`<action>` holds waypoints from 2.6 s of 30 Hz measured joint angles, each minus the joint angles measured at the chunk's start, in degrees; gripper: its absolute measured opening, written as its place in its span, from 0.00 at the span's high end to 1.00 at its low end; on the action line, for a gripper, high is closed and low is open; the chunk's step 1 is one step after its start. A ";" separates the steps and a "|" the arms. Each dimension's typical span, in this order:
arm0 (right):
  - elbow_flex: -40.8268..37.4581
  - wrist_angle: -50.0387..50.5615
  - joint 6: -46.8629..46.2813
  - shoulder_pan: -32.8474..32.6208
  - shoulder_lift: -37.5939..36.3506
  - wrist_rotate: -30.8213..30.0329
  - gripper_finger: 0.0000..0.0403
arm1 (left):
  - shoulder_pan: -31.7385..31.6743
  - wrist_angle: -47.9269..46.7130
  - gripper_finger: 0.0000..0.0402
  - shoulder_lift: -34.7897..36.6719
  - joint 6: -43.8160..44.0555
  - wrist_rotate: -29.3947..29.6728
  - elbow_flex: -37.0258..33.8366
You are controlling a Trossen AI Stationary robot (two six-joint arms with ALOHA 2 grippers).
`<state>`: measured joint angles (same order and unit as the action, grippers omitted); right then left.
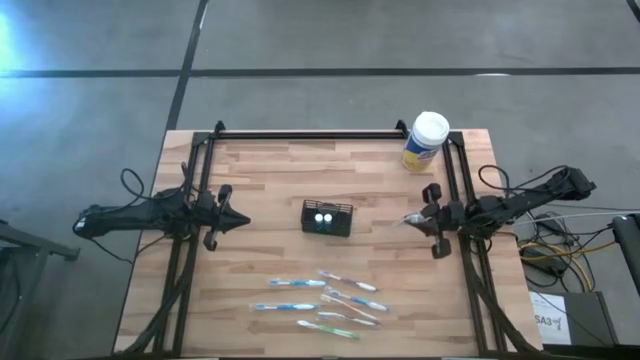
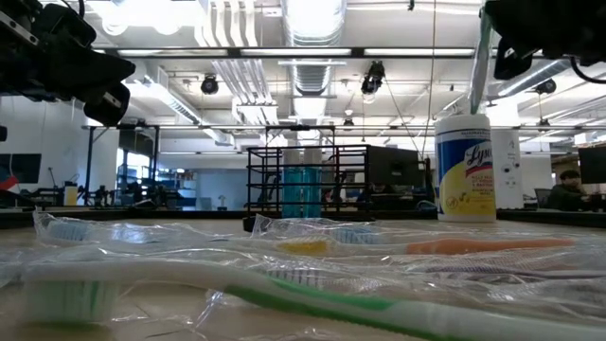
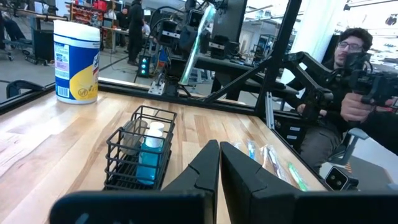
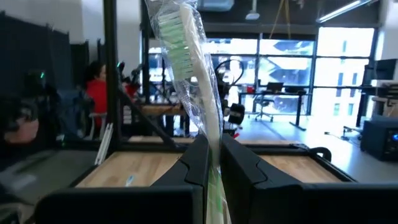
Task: Pick & Place toothbrushing station
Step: Put the top green toothbrush into the wire organizer
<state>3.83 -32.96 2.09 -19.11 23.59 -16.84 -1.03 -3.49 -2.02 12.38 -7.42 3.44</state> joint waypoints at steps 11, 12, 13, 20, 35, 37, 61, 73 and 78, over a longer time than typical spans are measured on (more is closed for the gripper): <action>10.97 -7.85 1.13 0.04 10.87 -4.29 0.94 | 0.00 0.02 0.95 0.00 -0.11 2.95 0.00; 12.83 -7.82 1.79 0.04 13.09 -4.94 0.94 | 0.01 0.02 0.95 0.00 -0.04 2.93 0.00; 15.02 -7.81 2.89 0.08 15.52 -5.40 0.94 | 0.02 0.02 0.95 0.00 -0.02 2.93 0.00; 30.07 -7.74 10.85 1.18 32.24 -5.44 0.94 | 0.02 0.02 0.95 0.02 0.02 2.91 0.00; 30.46 -15.22 6.51 13.22 48.28 2.31 0.94 | 0.01 -0.02 0.95 0.00 -0.07 2.76 0.00; 28.35 -19.81 6.00 13.22 49.53 2.34 0.94 | 0.00 -0.02 0.95 0.00 -0.09 2.78 0.00; 21.10 -39.89 -3.85 14.14 69.98 -4.88 0.94 | 0.00 -0.35 0.95 0.00 -0.24 2.78 -0.04; 20.36 -49.70 -7.70 14.14 80.75 -8.85 0.94 | 0.00 -1.40 0.95 0.00 -0.22 2.78 -0.07; 20.34 -55.31 -8.38 14.12 85.75 -8.88 0.94 | 0.00 -1.40 0.95 0.00 -0.21 2.78 -0.07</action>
<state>24.17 -88.27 -6.29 -4.99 109.35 -25.71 -1.04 -4.89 -2.02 12.17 -4.64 3.38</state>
